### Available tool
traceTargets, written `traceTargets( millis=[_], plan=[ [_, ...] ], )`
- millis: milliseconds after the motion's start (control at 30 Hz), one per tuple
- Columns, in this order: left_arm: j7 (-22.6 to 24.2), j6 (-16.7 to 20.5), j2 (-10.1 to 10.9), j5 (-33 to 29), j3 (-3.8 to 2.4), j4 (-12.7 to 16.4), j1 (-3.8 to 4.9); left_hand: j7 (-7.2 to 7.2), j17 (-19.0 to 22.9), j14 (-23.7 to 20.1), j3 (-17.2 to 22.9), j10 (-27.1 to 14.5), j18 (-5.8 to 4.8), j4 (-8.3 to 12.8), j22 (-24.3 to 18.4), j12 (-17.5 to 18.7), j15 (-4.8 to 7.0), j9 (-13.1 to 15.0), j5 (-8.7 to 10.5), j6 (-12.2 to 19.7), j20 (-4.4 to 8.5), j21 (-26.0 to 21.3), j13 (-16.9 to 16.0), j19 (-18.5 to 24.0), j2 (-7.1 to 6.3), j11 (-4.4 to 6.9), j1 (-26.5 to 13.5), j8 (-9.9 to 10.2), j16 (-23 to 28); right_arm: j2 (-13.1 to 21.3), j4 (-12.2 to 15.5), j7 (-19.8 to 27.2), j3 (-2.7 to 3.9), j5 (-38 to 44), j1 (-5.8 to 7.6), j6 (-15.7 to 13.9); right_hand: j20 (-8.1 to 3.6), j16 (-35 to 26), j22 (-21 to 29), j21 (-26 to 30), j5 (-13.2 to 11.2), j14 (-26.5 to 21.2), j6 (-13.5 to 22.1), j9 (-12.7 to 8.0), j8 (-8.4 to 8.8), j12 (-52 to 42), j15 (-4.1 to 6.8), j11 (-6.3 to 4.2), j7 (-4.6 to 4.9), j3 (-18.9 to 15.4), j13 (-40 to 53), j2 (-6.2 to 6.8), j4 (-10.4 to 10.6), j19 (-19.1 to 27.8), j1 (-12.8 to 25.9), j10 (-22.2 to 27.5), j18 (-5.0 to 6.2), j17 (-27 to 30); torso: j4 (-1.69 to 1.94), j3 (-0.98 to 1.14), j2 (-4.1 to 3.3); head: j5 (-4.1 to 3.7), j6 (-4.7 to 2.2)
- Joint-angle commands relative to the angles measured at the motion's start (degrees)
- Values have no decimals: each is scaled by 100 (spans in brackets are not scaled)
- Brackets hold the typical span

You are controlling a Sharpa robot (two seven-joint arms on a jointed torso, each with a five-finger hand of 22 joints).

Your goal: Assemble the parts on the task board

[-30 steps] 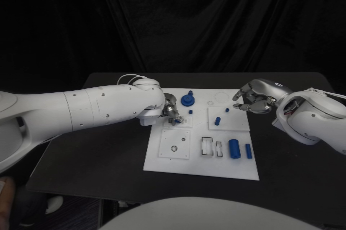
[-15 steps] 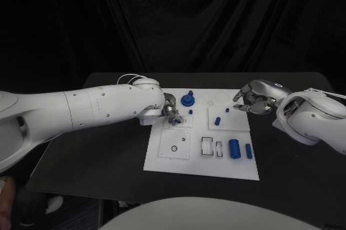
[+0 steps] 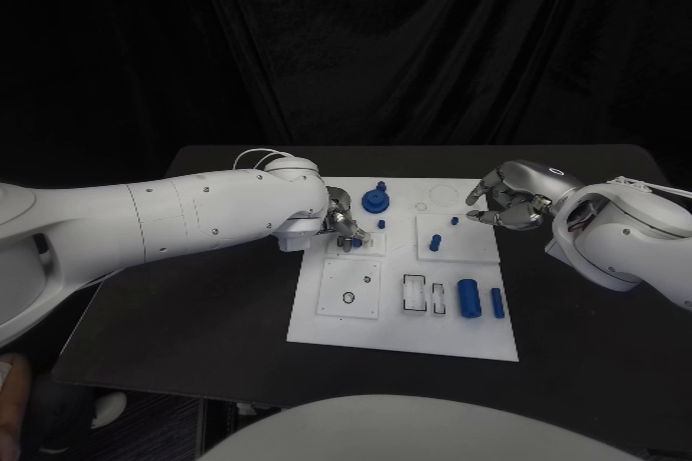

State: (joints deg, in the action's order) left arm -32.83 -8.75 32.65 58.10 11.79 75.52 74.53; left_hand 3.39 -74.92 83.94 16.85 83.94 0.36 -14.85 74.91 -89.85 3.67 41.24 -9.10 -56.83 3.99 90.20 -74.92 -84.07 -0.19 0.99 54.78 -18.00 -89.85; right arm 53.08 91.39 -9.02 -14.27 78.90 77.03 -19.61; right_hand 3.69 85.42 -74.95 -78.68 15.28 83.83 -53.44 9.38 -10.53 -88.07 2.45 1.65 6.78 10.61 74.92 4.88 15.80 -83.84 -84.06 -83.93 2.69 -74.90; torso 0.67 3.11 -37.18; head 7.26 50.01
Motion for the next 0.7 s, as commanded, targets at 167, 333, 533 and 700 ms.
traceTargets(
  millis=[167,333,533,700],
  plan=[
    [15,30,-4,29,30,-40,-65,18,-1508,606,-134,606,-36,-96,1509,-15,-49,26,90,0,-51,-20,-1508,-593,31,-47,-145,100,-15,0,-1,-139,4,17,-16,81,34,-32,-1068,37,13,462,-9,-5,13,32,-28,27,-6,28,1156,-26,-6,-99,-20,-338,24,-834,-1,1,1,1,-1],
    [49,70,-3,29,30,-47,-69,17,-1508,606,-169,606,-36,-125,1509,-15,-49,36,106,-9,-52,-20,-1508,-593,45,-47,-163,108,-15,0,-2,-153,5,17,-16,106,34,-32,-1068,37,13,462,-9,-5,13,32,-28,27,-6,28,1156,-26,-6,-99,-20,-338,24,-834,1,0,0,-1,-1],
    [73,88,-2,29,30,-61,-72,10,-1508,606,-175,606,-36,-70,1509,-15,-47,62,21,-16,-51,-20,-1508,-593,77,-43,-57,128,-15,1,-1,-166,5,16,-16,128,34,-40,-1065,46,20,459,-10,-7,13,37,-29,27,-5,28,1148,-26,-4,-96,-18,-333,26,-823,2,0,1,-1,-1],
    [117,108,1,29,30,-63,-74,7,-1508,606,-162,606,-36,82,1509,-15,-45,109,-192,-16,-48,-20,-1508,-593,101,-39,176,171,-15,3,-3,-178,5,-1,-17,150,34,-40,-1065,46,20,459,-10,-7,13,37,-29,27,-5,28,1148,-26,-4,-96,-18,-333,26,-823,3,0,0,2,-1]
  ],
)
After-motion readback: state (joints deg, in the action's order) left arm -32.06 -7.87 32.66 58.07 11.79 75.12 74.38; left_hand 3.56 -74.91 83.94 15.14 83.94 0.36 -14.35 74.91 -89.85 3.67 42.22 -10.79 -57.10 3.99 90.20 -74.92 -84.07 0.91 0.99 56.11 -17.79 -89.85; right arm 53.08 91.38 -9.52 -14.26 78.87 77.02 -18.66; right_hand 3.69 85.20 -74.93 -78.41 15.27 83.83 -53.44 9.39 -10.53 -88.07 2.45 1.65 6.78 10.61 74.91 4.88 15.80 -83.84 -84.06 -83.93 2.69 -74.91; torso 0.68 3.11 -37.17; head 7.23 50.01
